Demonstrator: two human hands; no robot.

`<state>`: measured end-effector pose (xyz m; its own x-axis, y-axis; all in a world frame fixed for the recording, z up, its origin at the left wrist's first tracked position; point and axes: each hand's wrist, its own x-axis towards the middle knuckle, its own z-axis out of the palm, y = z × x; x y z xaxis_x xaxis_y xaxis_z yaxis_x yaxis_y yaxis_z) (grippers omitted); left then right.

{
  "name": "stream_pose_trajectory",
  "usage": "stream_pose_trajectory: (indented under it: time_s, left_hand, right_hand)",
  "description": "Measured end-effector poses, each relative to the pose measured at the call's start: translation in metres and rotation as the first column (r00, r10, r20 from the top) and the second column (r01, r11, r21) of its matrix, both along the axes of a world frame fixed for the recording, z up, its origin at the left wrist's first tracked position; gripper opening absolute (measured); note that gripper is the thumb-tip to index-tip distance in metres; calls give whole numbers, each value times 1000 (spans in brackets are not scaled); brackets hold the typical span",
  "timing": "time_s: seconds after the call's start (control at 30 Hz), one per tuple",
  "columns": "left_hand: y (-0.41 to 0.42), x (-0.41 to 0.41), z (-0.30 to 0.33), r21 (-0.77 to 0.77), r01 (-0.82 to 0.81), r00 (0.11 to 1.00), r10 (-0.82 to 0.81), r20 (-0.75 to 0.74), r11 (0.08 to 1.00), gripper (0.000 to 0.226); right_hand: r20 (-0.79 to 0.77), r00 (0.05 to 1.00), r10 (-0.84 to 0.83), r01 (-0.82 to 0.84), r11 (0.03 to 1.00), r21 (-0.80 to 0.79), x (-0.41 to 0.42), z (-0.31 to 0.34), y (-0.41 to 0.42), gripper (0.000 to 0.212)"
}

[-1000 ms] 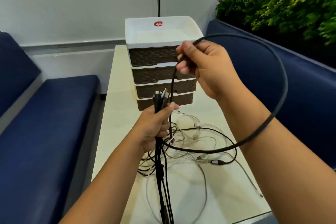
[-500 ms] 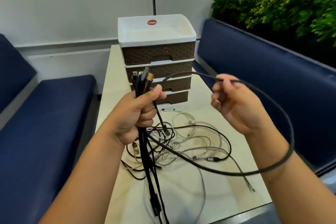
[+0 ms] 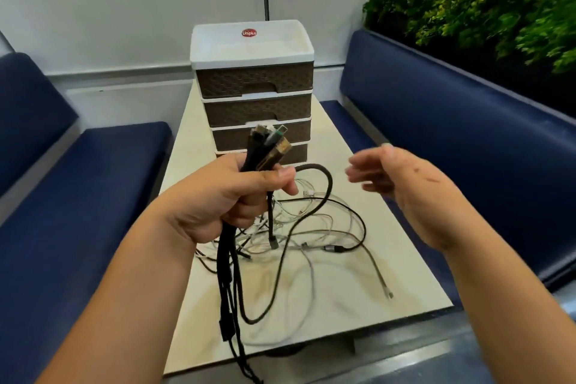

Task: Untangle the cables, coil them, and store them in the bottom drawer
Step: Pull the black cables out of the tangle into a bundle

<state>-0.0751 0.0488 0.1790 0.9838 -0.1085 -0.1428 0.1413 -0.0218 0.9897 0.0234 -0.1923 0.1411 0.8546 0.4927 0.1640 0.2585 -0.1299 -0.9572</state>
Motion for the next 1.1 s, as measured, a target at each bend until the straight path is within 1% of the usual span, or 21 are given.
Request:
stream_pose_trajectory:
  time_s: [0.07, 0.13, 0.2, 0.27, 0.3, 0.37, 0.4, 0.47, 0.53, 0.6, 0.67, 0.73, 0.8, 0.87, 0.9, 0.93, 0.97, 1.0, 1.03, 1.07, 1.1]
  left_hand:
    - [-17, -7, 1, 2, 13, 1000, -13, 2, 1000, 17]
    - [-30, -15, 2, 4, 21, 1000, -21, 21, 1000, 17]
    - [-43, -25, 5, -10, 0, 998, 1, 56, 1000, 16]
    - [-53, -35, 6, -54, -54, 994, 59, 94, 997, 18]
    - [-57, -40, 6, -82, -89, 989, 98, 114, 993, 20]
    - [-62, -50, 5, -139, -158, 971, 179, 159, 978, 22]
    - [-65, -55, 4, -164, -186, 960, 215, 181, 969, 22]
    - [-70, -63, 3, -195, -228, 939, 268, 216, 954, 22]
    - [-77, -71, 2, -203, -266, 924, 309, 225, 942, 22]
    - [-84, -78, 2, -200, -297, 914, 339, 222, 933, 22]
    - [-91, -83, 1, -204, -321, 905, 363, 220, 925, 20]
    - [-97, -88, 1, -211, -340, 899, 383, 215, 917, 21]
    - [-100, -93, 3, -222, -347, 895, 392, 211, 911, 23]
    - [-103, -97, 5, -246, -340, 895, 393, 213, 908, 26]
    - [-105, -98, 5, -260, -337, 894, 394, 213, 905, 27]
    - [-107, -99, 5, -274, -337, 892, 398, 213, 901, 28]
    - [-109, -100, 4, -286, -338, 890, 403, 212, 897, 28]
    - [-112, -100, 3, -298, -339, 888, 408, 211, 892, 28]
    - [-116, -100, 1, -309, -340, 887, 412, 208, 888, 29]
    - [-120, -99, -1, -320, -340, 887, 415, 203, 884, 29]
    - [-124, -98, -3, -334, -338, 887, 416, 198, 880, 30]
  right_hand:
    - [123, 981, 153, -141, 985, -98, -26, 29, 6, 37]
    - [196, 958, 207, -174, 970, -170, -45, 42, 8, 32]
    - [262, 943, 207, -164, 970, -178, -59, 45, 3, 27]
    - [307, 942, 135, -99, 986, -132, -68, 41, -6, 27]
    - [303, 949, 89, -58, 992, -110, -71, 37, -12, 30]
    - [231, 972, 51, -31, 996, -88, -76, 25, -26, 36]
    - [179, 982, 65, -49, 995, -89, -77, 16, -33, 36]
    - [82, 989, 124, -116, 989, -97, -77, -3, -44, 29]
    - [5, 982, 190, -187, 971, -147, -78, -24, -53, 24]
    - [-78, 963, 257, -269, 933, -239, -80, -47, -58, 23]
    - [-169, 932, 321, -360, 869, -338, -83, -70, -63, 22]
    - [-211, 909, 360, -417, 767, -489, -85, -94, -66, 23]
    - [-219, 883, 414, -447, 604, -660, -86, -116, -68, 23]
    - [-238, 850, 470, -459, 439, -772, -90, -134, -68, 18]
    - [-242, 843, 481, -447, 375, -812, -91, -143, -67, 14]
    - [-237, 841, 486, -428, 332, -841, -93, -149, -66, 16]
    - [-219, 845, 488, -410, 327, -852, -95, -154, -65, 21]
    - [-186, 856, 482, -394, 376, -839, -98, -153, -62, 25]
    - [-145, 876, 459, -387, 492, -780, -102, -148, -60, 27]
    - [-127, 896, 425, -397, 638, -660, -107, -138, -56, 28]
    - [-142, 905, 401, -416, 766, -489, -114, -127, -52, 32]
